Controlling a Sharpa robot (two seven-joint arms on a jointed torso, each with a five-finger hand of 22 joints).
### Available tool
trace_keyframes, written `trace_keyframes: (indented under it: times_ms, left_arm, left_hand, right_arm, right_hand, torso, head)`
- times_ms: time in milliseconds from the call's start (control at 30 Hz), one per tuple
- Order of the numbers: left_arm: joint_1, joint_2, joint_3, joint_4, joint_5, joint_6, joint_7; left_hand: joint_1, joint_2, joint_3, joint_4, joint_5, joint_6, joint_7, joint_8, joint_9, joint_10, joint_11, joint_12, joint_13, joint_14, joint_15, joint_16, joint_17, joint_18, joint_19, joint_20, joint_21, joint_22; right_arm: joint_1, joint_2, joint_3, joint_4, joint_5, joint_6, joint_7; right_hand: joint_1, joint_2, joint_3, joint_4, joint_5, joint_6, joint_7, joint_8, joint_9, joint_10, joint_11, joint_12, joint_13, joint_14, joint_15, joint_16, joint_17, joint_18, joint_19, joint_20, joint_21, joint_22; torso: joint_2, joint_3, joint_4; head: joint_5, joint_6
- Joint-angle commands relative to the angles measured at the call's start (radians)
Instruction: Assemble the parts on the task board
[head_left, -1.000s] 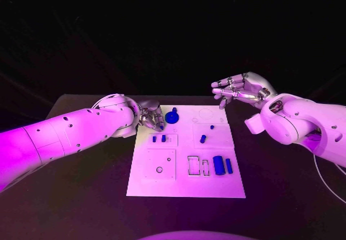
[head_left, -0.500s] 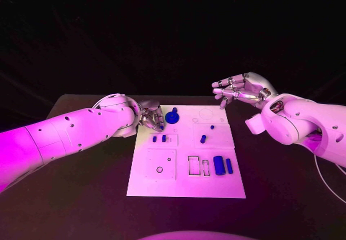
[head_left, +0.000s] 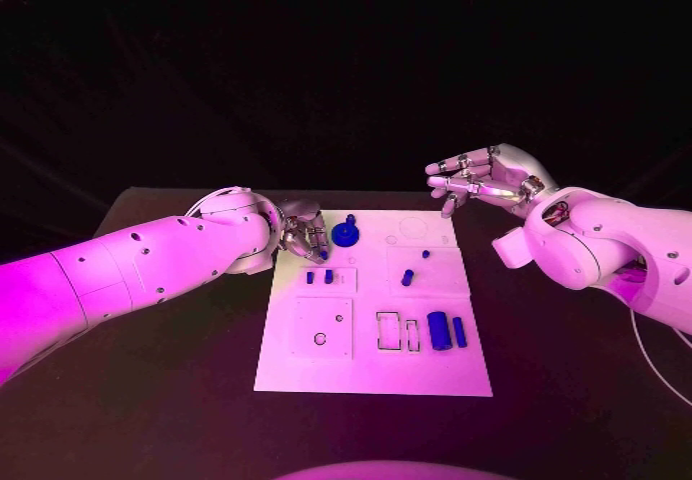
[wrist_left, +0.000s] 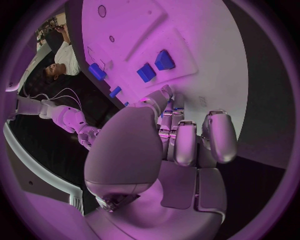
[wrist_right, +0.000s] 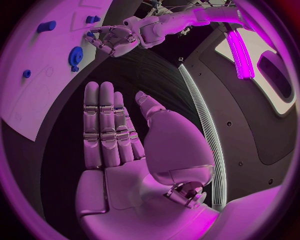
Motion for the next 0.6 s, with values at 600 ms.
trace_keyframes:
  times_ms: [600]
  left_arm:
    - [-0.001,0.000,0.000,0.000,-0.009,0.009,-0.022]
  left_hand:
    - [-0.039,-0.029,0.029,-0.014,-0.008,-0.035,0.034,-0.040,-0.012,-0.020,0.026,-0.040,-0.002,0.032,0.021,0.006,-0.009,-0.015,0.011,0.013,-0.012,0.037]
  right_arm:
    - [-0.001,0.003,0.000,-0.001,-0.002,0.015,0.006]
  right_hand:
    - [0.007,0.005,-0.007,0.000,-0.004,-0.004,0.001,0.002,0.000,-0.007,0.000,-0.004,0.000,-0.007,0.000,-0.006,0.001,0.006,0.008,-0.001,-0.005,-0.002]
  torso:
    - [0.000,0.0007,0.0004]
  head:
    - [0.003,-0.001]
